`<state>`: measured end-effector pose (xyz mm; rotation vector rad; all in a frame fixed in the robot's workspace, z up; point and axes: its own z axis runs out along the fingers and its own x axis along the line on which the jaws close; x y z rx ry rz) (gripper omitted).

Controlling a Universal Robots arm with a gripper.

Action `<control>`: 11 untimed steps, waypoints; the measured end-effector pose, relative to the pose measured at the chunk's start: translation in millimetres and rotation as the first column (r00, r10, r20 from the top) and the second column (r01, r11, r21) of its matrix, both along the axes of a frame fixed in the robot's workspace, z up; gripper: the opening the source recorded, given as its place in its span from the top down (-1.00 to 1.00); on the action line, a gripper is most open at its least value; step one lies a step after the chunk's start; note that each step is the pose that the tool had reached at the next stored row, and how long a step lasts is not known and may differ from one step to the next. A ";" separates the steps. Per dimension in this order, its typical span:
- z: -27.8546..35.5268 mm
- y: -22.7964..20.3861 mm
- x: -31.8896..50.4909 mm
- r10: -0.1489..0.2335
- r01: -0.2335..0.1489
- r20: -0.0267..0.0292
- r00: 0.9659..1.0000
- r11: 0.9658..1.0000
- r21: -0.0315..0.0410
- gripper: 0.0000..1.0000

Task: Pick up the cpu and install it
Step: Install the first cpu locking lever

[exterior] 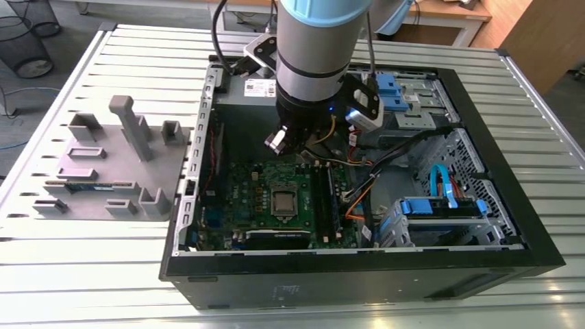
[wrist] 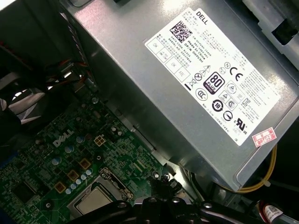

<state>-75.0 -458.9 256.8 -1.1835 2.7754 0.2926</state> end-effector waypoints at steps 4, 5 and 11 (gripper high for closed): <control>-1.1 0.0 0.0 0.000 0.000 0.000 1.000 1.000 0.000 0.79; -1.1 0.0 0.0 0.000 0.000 0.000 1.000 1.000 0.000 0.79; -2.8 0.0 0.0 0.000 0.000 0.000 1.000 1.000 0.000 0.79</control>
